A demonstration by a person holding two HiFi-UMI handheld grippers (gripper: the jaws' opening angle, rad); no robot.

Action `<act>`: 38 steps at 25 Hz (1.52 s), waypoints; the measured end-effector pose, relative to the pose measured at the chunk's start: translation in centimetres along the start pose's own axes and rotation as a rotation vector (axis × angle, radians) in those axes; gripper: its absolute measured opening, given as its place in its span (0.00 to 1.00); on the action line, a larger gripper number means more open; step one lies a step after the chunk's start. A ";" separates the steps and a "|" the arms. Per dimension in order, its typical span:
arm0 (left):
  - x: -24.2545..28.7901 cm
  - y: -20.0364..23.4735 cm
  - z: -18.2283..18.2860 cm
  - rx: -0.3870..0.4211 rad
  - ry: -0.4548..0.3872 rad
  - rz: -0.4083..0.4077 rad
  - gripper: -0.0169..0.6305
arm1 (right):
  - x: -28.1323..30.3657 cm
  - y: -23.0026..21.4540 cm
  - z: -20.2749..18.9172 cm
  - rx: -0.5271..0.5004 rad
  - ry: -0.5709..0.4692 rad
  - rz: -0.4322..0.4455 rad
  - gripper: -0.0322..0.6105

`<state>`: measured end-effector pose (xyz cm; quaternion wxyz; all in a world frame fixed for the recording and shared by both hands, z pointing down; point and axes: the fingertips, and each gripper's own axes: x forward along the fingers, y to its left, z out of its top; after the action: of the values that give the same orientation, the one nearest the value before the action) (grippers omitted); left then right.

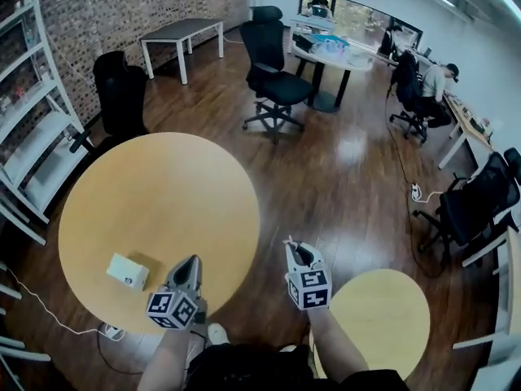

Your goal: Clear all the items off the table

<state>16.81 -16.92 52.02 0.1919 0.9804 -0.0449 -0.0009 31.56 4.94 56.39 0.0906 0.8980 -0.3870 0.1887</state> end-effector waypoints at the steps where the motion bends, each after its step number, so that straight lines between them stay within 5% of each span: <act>1: -0.6 2.0 0.9 0.002 -0.014 0.026 0.01 | 1.4 1.3 0.9 -0.010 -0.004 0.014 0.12; 7: -5.6 13.3 5.6 -0.010 -0.101 0.188 0.01 | 9.2 11.5 4.6 -0.100 -0.005 0.145 0.12; 15: -11.9 20.3 9.2 0.006 -0.163 0.387 0.01 | 15.0 22.7 6.4 -0.197 0.027 0.360 0.12; 21: -13.4 20.8 7.1 -0.012 -0.153 0.499 0.01 | 17.9 24.5 5.1 -0.305 0.067 0.445 0.12; 38: -15.6 20.6 1.3 -0.103 -0.071 0.732 0.01 | 24.0 25.6 -0.8 -0.349 0.246 0.607 0.12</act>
<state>-0.59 -35.03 58.35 0.2270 0.8878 -0.3992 0.0314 27.74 -28.13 67.38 0.2281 0.6841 -0.6482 0.2446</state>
